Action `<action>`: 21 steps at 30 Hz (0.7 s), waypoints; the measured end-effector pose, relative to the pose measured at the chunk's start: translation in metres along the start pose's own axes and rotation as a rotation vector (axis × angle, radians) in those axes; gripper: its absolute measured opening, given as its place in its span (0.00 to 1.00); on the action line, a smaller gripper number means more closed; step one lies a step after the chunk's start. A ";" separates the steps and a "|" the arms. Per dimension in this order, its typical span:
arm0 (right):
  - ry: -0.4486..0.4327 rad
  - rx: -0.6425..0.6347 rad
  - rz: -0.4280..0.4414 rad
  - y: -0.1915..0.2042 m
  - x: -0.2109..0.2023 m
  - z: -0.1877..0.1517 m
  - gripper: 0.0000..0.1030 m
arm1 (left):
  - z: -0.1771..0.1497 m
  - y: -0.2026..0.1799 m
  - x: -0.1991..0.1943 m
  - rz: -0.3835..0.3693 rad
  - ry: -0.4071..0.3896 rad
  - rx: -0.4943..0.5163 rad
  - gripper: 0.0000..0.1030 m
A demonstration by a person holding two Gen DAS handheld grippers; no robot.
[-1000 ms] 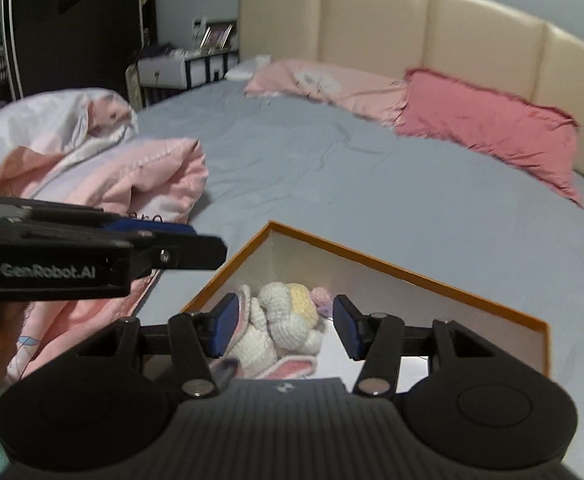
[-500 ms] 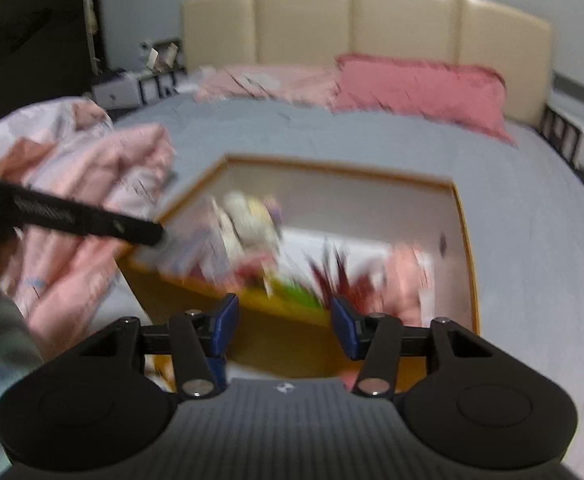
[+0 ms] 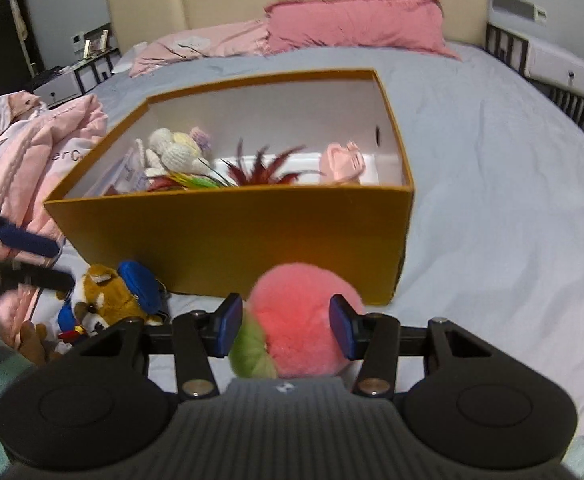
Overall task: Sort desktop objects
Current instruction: 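Move both grippers back to the plush toys beside the box, then grasp the red panda plush with the left gripper while the right gripper grasps the pink pompom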
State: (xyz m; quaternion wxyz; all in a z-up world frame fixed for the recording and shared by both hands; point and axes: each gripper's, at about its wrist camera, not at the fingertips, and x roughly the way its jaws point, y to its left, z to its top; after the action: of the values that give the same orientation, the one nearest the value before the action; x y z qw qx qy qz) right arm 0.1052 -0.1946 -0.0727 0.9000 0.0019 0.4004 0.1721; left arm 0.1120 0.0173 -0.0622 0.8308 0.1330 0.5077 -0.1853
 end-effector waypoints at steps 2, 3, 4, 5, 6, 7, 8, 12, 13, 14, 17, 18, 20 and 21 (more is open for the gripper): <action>0.022 0.030 0.007 -0.004 0.005 -0.001 0.50 | 0.000 -0.007 0.010 -0.011 0.063 0.051 0.57; 0.030 0.042 0.010 -0.006 0.007 -0.001 0.50 | 0.000 -0.010 0.016 -0.010 0.092 0.078 0.57; 0.037 0.048 0.015 -0.006 0.008 0.000 0.50 | 0.000 -0.013 0.022 -0.009 0.121 0.102 0.57; 0.044 0.052 0.021 -0.006 0.011 0.001 0.50 | 0.001 -0.016 0.027 -0.002 0.143 0.120 0.57; 0.051 0.055 0.024 -0.005 0.012 0.002 0.50 | 0.002 -0.017 0.031 0.014 0.155 0.135 0.57; 0.060 0.057 0.025 -0.005 0.014 0.002 0.50 | 0.002 -0.019 0.034 0.032 0.160 0.149 0.57; 0.068 0.058 0.024 -0.005 0.017 0.003 0.50 | 0.004 -0.020 0.037 0.042 0.164 0.161 0.57; 0.095 0.057 0.027 -0.004 0.026 0.006 0.54 | 0.006 -0.022 0.048 0.045 0.181 0.155 0.58; 0.102 0.057 0.024 -0.004 0.029 0.008 0.54 | 0.007 -0.022 0.049 0.043 0.182 0.152 0.59; 0.110 0.057 0.021 -0.004 0.032 0.009 0.55 | 0.008 -0.022 0.049 0.041 0.183 0.147 0.59; 0.141 0.066 0.014 -0.002 0.044 0.012 0.58 | 0.007 -0.021 0.051 0.038 0.185 0.136 0.61; 0.156 0.069 0.010 -0.002 0.049 0.012 0.60 | 0.006 -0.021 0.052 0.037 0.185 0.133 0.62; 0.185 0.083 -0.006 -0.001 0.059 0.013 0.60 | 0.006 -0.022 0.055 0.042 0.189 0.129 0.65; 0.192 0.083 -0.016 0.000 0.062 0.013 0.60 | 0.007 -0.024 0.057 0.050 0.192 0.136 0.66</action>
State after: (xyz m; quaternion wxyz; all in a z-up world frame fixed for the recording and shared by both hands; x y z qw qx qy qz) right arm 0.1536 -0.1736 -0.1085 0.8580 0.0193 0.4917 0.1477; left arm 0.1305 -0.0164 -0.1110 0.7719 0.2190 0.5675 -0.1850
